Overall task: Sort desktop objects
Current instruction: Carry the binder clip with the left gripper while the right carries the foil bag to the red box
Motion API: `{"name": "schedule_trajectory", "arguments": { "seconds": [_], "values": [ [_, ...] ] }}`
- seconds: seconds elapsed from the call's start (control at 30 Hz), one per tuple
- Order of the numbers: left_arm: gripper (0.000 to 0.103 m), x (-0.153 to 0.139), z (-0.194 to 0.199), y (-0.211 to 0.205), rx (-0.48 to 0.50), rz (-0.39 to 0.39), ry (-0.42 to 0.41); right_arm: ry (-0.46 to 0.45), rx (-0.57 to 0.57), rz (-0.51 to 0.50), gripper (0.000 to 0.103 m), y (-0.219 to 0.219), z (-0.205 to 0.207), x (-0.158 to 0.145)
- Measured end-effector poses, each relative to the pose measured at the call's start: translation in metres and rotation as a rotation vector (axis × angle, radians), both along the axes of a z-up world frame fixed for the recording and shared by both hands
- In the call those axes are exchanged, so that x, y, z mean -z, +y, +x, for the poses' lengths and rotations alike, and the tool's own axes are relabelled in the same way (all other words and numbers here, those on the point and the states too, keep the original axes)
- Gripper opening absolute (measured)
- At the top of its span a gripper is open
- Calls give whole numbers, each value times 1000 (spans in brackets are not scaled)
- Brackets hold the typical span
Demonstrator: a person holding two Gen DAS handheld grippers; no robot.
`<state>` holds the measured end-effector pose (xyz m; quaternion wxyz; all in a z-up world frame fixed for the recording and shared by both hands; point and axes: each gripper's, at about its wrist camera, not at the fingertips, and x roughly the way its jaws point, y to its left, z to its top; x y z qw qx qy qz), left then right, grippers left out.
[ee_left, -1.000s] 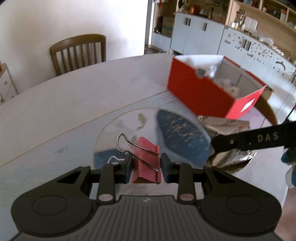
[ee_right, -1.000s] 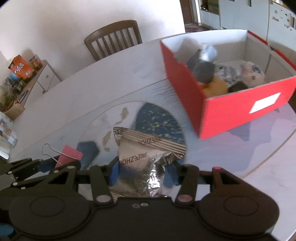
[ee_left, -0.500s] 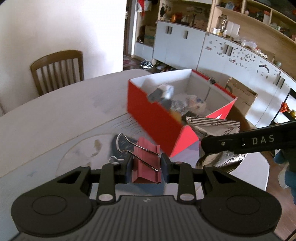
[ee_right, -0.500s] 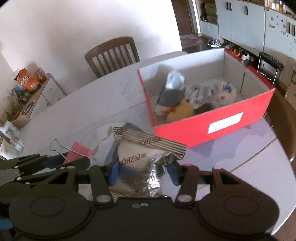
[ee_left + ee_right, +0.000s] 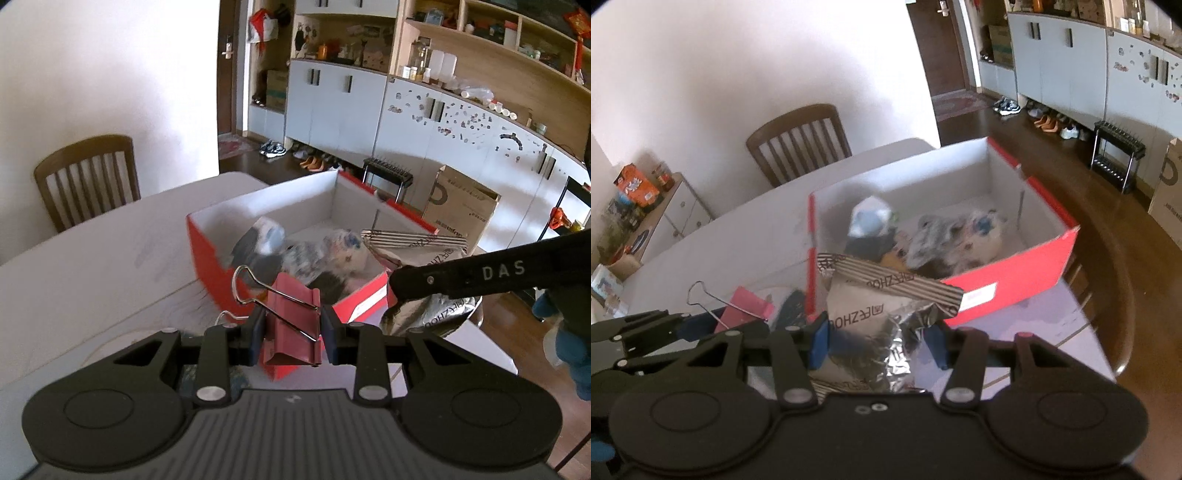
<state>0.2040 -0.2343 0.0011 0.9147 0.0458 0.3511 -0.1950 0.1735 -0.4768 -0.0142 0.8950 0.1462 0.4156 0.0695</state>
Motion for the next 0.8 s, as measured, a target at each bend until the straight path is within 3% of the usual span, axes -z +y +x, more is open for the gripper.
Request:
{"name": "schedule_trajectory", "arguments": {
  "seconds": [0.37,0.8],
  "values": [
    [30,-7,43,-50,26,24,-12,-38,14,-37,52,-48,41,-3],
    [30,13,100,-74,22,64,42,-32,-39,-113,52,-67,103,18]
  ]
}}
